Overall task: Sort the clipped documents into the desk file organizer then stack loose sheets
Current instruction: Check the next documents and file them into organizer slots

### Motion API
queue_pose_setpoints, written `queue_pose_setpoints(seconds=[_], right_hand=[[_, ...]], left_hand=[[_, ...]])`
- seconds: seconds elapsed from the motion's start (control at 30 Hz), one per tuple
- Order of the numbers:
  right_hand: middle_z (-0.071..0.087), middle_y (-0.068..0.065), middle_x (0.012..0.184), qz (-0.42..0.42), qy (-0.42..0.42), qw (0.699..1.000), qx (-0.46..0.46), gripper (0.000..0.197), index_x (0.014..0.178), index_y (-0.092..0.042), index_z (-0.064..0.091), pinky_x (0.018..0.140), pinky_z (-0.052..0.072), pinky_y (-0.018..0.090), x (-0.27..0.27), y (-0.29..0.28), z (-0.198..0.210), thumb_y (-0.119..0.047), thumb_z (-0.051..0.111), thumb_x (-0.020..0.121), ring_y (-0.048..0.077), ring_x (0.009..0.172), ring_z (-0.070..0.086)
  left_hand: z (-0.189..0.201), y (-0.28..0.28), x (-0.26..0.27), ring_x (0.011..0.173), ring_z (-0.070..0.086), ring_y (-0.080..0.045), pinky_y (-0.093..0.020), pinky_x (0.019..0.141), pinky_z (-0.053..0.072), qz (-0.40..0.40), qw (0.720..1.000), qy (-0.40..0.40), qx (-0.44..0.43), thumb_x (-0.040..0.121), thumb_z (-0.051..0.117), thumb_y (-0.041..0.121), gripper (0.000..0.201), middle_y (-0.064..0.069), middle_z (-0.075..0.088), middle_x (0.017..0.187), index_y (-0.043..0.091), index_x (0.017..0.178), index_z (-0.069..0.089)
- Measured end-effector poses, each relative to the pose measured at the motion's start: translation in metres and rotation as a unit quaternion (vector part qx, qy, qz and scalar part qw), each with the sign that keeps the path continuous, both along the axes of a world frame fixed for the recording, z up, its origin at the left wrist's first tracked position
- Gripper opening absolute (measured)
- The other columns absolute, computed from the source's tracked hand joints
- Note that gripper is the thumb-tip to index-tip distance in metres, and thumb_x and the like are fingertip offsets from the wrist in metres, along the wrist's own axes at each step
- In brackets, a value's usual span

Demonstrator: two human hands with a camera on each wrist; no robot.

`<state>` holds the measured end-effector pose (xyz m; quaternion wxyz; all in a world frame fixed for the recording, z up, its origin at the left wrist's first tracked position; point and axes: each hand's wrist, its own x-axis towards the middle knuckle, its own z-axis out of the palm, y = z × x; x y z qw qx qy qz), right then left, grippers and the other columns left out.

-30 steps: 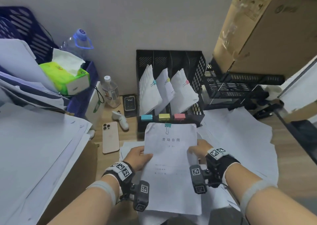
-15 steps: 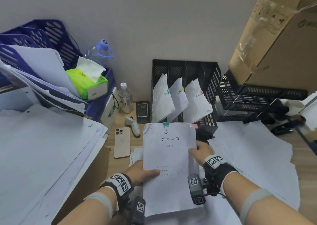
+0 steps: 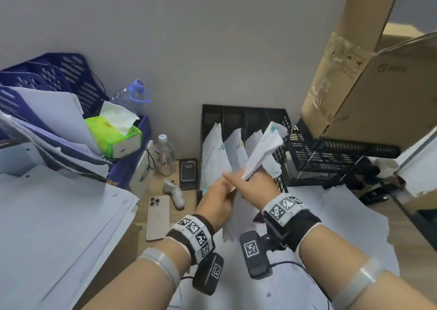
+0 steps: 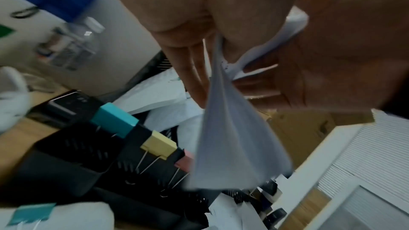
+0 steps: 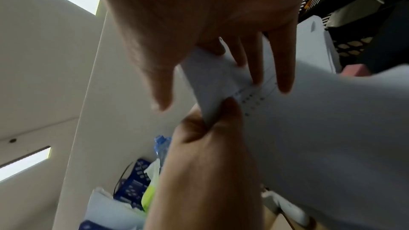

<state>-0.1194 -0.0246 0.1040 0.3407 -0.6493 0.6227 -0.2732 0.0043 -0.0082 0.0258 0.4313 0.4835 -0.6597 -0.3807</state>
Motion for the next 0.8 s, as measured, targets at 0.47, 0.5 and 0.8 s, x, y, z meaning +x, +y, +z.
queue_pose_setpoints(seconds=[0.47, 0.5, 0.8], right_hand=[[0.063, -0.007, 0.105, -0.016, -0.059, 0.994, -0.087, 0.034, 0.120, -0.024, 0.060, 0.084, 0.044, 0.030, -0.049, -0.073, 0.074, -0.008, 0.044, 0.094, 0.019, 0.098, 0.059], [0.063, -0.007, 0.105, -0.003, -0.063, 0.994, -0.085, 0.035, 0.120, -0.024, 0.060, 0.084, 0.044, 0.029, -0.047, -0.076, 0.076, -0.007, 0.044, 0.094, 0.018, 0.097, 0.059], [0.061, -0.003, 0.122, 0.066, -0.033, 0.997, -0.019, 0.039, 0.132, -0.023, 0.052, 0.086, 0.041, 0.028, -0.006, -0.107, 0.038, -0.010, 0.040, 0.097, 0.017, 0.104, 0.056]], left_hand=[[0.006, -0.094, 0.007, 0.108, 0.063, -0.041, -0.046, 0.092, 0.057, 0.049, 0.890, -0.422, 0.165, 0.090, 0.063, 0.037, 0.073, -0.019, 0.027, 0.147, 0.037, 0.152, 0.023], [0.005, -0.098, 0.009, 0.106, 0.064, -0.043, -0.047, 0.091, 0.057, 0.064, 0.881, -0.434, 0.176, 0.088, 0.064, 0.040, 0.069, -0.020, 0.029, 0.146, 0.033, 0.147, 0.029], [0.010, -0.111, 0.042, 0.103, 0.067, -0.038, -0.041, 0.075, 0.049, 0.196, 0.871, -0.424, 0.151, 0.096, 0.053, 0.006, 0.044, -0.020, 0.066, 0.117, 0.009, 0.136, 0.037]])
